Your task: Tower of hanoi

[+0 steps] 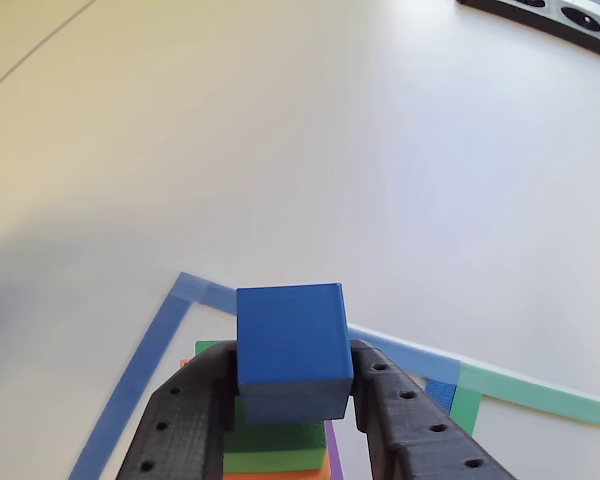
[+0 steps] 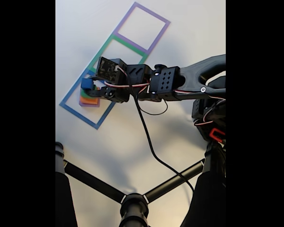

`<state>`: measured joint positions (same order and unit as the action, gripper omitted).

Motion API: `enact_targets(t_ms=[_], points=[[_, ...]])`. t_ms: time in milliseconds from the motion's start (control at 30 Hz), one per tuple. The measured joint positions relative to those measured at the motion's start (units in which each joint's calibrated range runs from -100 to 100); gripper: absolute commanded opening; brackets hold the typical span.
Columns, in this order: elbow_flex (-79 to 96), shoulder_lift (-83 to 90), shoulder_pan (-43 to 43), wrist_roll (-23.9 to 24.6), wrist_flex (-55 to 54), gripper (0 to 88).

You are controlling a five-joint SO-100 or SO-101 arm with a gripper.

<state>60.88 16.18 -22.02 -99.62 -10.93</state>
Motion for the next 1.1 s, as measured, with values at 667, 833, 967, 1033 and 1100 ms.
enact_targets(t_ms=[667, 833, 967, 1033, 1100], points=[[2.15, -0.34, -0.8, 0.0, -3.43, 3.4], [2.15, -1.51, -0.8, 0.0, -4.78, 3.7], [2.24, -2.27, -0.8, 0.19, -5.42, 4.1], [2.58, -2.27, -0.8, 0.19, -5.82, 4.7], [2.67, -2.27, -0.8, 0.19, -5.98, 6.5]])
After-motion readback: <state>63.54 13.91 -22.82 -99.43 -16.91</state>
